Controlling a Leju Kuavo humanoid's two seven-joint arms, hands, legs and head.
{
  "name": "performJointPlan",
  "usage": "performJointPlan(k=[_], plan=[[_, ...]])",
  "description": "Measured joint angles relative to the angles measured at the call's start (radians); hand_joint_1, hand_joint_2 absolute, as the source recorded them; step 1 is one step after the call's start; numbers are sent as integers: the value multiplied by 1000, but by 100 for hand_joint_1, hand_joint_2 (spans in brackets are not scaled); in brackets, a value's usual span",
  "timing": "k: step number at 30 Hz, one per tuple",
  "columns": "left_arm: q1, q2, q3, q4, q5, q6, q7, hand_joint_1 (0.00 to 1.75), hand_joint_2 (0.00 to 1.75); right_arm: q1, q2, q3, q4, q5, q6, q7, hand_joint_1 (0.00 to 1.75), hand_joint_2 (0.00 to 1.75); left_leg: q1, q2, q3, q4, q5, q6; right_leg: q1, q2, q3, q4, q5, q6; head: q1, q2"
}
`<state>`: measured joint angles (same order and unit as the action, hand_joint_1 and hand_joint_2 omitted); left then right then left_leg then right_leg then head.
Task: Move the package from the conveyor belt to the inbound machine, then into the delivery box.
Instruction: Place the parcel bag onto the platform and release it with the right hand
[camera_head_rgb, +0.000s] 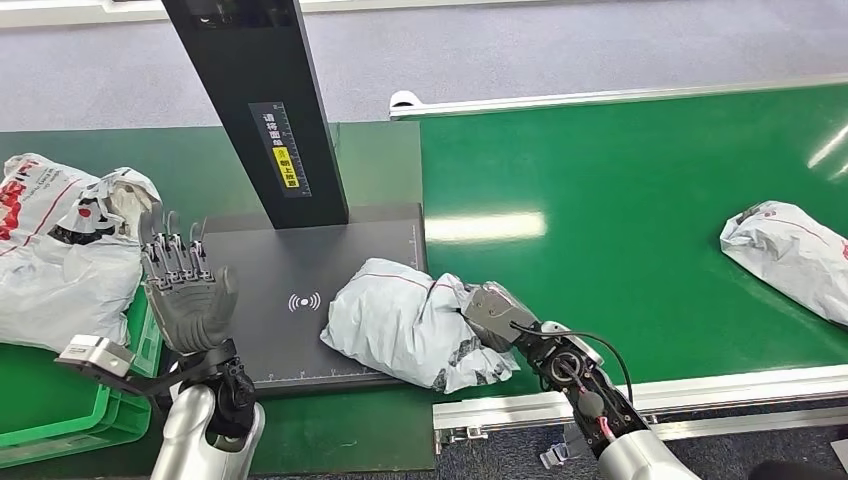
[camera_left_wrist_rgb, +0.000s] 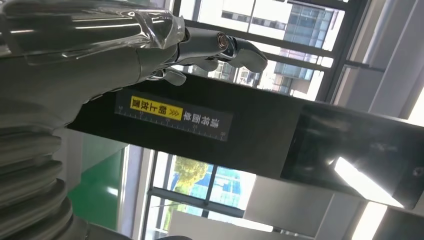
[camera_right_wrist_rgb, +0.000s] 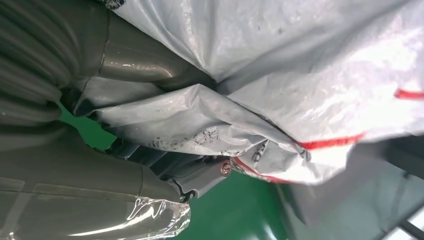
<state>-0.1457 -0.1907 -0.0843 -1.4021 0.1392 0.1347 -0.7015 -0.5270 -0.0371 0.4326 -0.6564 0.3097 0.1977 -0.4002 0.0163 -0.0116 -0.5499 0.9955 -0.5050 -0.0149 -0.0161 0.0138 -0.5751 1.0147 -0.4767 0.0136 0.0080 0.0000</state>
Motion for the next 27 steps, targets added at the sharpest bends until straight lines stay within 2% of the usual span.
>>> performJointPlan(k=[5,9,12,16,21,27], plan=[[1,6,-14,12,-22,-7,0,0,175,26,-5,-34,10,-4,49,4,175,175,0,0,0,0,0,0,0,0,0,0,0,0,0,0],[-1,9,-39,24,-49,-19,0,0,175,40,-3,-41,11,14,88,-71,175,175,0,1,0,0,0,0,0,0,0,0,0,0,0,0],[-5,9,-54,36,-56,-28,0,0,175,45,14,-42,11,50,68,-155,175,175,0,1,0,0,0,0,0,1,0,0,0,0,0,0],[-19,8,-73,56,-60,-39,0,0,175,36,57,-38,11,120,-6,-195,175,175,0,1,0,0,0,0,0,1,0,0,0,0,0,0],[-44,6,-95,89,-67,-49,0,0,175,-28,119,3,25,257,-105,-161,175,175,0,2,0,0,1,0,0,2,0,1,0,0,0,0],[-69,4,-128,125,-78,-58,0,0,175,-142,182,65,110,333,-112,-88,175,175,0,1,0,0,2,0,0,2,0,1,0,0,0,0]])
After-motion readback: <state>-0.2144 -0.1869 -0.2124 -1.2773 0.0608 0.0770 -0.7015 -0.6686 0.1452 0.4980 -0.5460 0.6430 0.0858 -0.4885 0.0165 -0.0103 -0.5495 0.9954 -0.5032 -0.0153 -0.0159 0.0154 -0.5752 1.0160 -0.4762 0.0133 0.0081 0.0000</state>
